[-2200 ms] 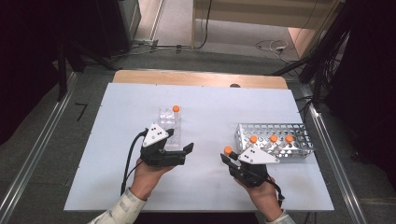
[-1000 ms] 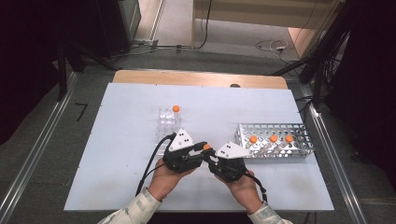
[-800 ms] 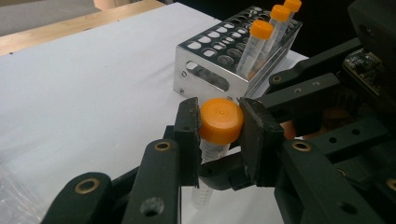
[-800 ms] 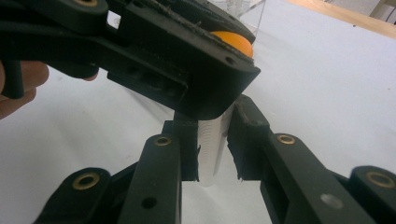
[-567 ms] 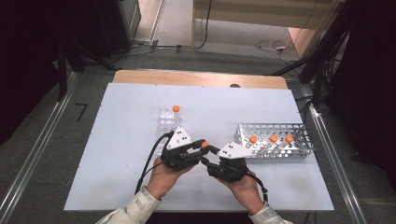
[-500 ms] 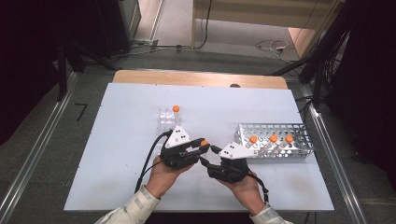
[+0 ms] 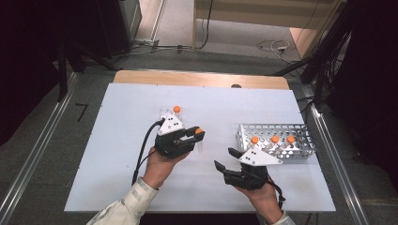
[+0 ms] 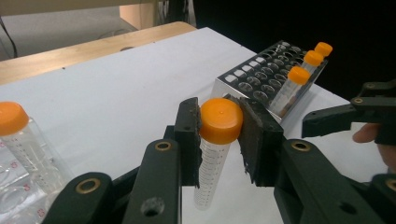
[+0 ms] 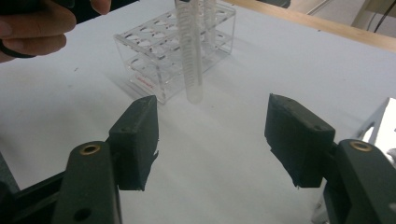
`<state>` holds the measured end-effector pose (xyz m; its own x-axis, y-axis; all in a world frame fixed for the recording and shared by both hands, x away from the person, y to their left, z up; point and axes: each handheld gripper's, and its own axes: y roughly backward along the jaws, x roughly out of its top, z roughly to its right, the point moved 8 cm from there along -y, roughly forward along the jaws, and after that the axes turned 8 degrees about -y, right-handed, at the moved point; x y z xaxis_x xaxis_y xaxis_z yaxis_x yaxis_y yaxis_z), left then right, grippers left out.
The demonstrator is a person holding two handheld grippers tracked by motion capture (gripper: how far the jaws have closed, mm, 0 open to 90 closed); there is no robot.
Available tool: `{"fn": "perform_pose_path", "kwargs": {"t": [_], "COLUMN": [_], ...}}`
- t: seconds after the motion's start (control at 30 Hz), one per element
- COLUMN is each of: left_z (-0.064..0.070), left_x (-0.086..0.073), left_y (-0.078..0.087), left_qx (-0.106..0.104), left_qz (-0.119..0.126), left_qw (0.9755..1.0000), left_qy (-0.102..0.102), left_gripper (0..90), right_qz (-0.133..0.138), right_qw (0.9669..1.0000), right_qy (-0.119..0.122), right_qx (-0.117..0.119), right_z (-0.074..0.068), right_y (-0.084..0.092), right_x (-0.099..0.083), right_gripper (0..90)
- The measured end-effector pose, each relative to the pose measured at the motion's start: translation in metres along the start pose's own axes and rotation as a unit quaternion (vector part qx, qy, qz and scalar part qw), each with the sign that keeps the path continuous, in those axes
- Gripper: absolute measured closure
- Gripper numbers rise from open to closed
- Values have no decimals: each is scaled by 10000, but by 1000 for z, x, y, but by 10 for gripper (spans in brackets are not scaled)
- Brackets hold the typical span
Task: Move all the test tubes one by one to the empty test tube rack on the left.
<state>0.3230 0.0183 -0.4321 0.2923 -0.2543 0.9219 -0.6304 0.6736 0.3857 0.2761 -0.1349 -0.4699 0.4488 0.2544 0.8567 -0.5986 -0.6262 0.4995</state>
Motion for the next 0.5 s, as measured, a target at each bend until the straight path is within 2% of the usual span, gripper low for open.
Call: {"fn": "perform_pose_path", "kwargs": {"t": [0.3, 0.5], "left_z": [-9, -16], "left_x": [2, 2], "left_y": [-1, 1], "left_qx": [100, 183], "left_qz": [19, 29], "left_qw": [9999, 9997], "left_qy": [89, 144], "left_gripper": [702, 702], "right_qz": [-15, -133], "right_qw": [9998, 9994], "right_qy": [-144, -257], "right_qx": [-136, -214], "right_z": [15, 25], "right_y": [10, 13], "right_x": [-5, -14], "right_gripper": [301, 222]}}
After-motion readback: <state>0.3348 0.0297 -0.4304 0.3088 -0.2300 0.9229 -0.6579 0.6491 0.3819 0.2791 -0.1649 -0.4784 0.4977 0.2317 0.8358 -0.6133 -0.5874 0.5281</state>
